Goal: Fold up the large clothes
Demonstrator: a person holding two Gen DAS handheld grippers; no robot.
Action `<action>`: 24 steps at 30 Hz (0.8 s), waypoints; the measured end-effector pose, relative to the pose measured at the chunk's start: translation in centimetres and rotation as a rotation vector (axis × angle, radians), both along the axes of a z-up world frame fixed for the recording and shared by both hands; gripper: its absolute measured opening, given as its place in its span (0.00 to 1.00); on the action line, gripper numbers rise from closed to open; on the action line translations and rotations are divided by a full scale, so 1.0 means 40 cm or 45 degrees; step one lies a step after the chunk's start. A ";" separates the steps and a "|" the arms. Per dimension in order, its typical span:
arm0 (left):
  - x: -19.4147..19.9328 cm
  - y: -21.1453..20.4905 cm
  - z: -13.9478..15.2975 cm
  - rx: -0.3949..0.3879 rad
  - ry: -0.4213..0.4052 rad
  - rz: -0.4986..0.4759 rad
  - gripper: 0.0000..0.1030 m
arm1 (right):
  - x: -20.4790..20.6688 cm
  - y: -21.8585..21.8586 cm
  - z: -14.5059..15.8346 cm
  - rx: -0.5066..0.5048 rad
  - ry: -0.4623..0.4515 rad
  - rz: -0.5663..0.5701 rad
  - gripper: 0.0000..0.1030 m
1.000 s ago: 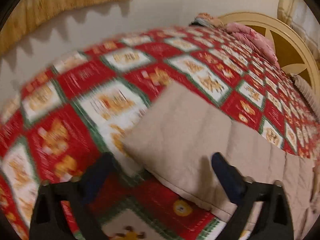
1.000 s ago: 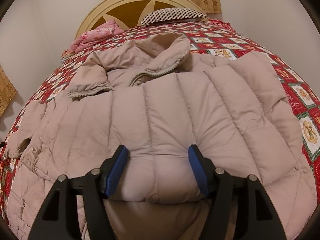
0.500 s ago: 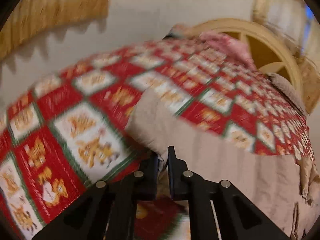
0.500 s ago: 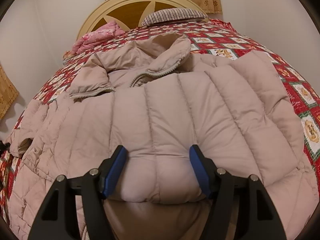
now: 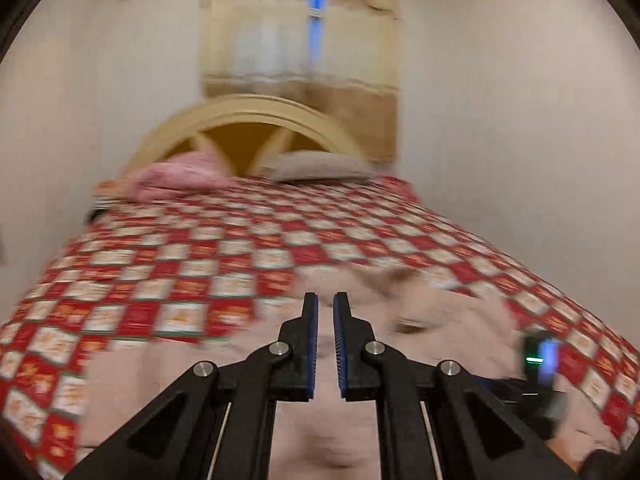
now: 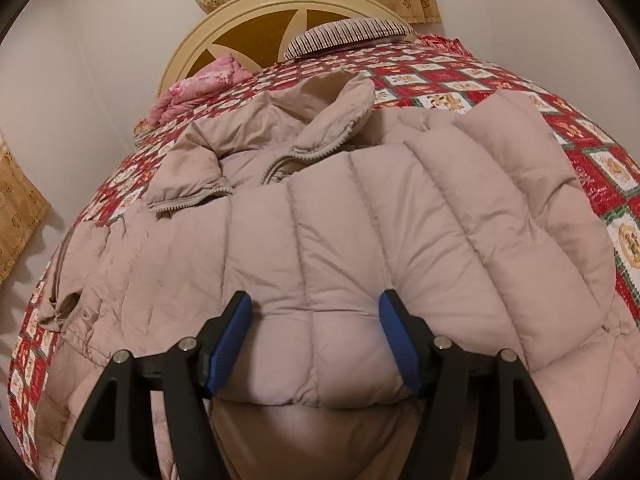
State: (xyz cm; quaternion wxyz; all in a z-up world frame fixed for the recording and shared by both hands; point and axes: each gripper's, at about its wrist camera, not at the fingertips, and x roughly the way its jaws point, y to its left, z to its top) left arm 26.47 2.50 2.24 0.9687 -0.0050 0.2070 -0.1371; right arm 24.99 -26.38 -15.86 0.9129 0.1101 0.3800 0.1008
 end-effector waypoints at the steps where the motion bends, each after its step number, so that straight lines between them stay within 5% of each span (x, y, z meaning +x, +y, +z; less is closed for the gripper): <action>1: -0.002 -0.046 -0.011 0.008 0.017 -0.049 0.07 | 0.000 -0.002 0.000 0.007 -0.001 0.001 0.67; 7: 0.001 -0.071 -0.087 -0.029 0.174 -0.012 0.08 | -0.003 -0.010 0.000 0.043 -0.012 0.005 0.67; 16: 0.094 0.335 -0.250 0.179 0.421 0.552 0.08 | -0.002 -0.004 0.000 0.031 -0.011 0.012 0.70; 18: 0.116 0.420 -0.285 0.099 0.484 0.612 0.08 | -0.001 -0.002 0.000 0.027 -0.011 0.012 0.70; 21: 0.139 0.500 -0.337 -0.114 0.621 0.544 0.08 | -0.001 0.000 0.000 0.020 -0.010 0.012 0.70; 24: 0.123 0.531 -0.350 -0.270 0.610 0.494 0.08 | 0.000 0.001 -0.001 0.019 -0.010 0.012 0.70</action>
